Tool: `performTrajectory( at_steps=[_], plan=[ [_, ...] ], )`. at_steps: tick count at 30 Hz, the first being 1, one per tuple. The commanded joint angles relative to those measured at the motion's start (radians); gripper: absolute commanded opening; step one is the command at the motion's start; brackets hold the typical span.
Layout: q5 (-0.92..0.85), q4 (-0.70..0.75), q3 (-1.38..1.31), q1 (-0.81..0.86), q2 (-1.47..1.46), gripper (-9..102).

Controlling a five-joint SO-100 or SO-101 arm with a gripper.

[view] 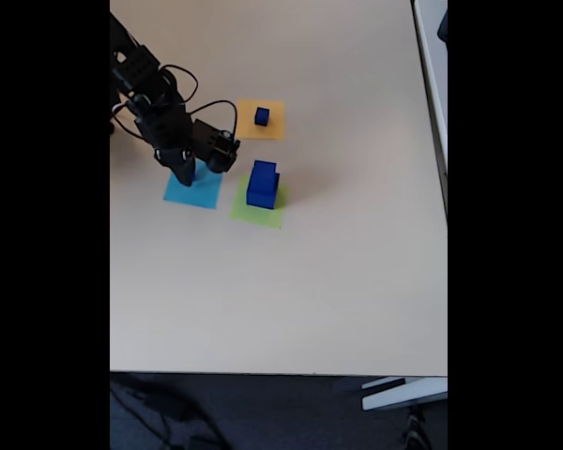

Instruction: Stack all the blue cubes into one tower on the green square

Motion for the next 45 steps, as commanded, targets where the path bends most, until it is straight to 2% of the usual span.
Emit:
performTrajectory(
  at_steps=[1, 8, 12, 17, 25, 33, 36, 39, 42, 45],
  plan=[
    [0.055, 0.002, -0.083, -0.063, 0.086, 13],
    [0.196, 0.018, -0.199, -0.216, 0.175, 14],
    [0.278, 0.121, -0.331, -0.293, 0.187, 14],
    [0.373, 0.282, -0.614, -0.377, 0.041, 15],
    [0.437, 0.264, -0.787, -0.474, -0.155, 17],
    [0.476, 0.132, -0.839, -0.509, -0.301, 17],
    [0.566, 0.130, -0.844, -0.537, -0.344, 17],
    [0.663, 0.143, -0.848, -0.583, -0.374, 29],
    [0.738, 0.224, -0.899, -0.629, -0.407, 35],
    [0.761, 0.272, -0.920, -0.644, -0.420, 36]
  ],
)
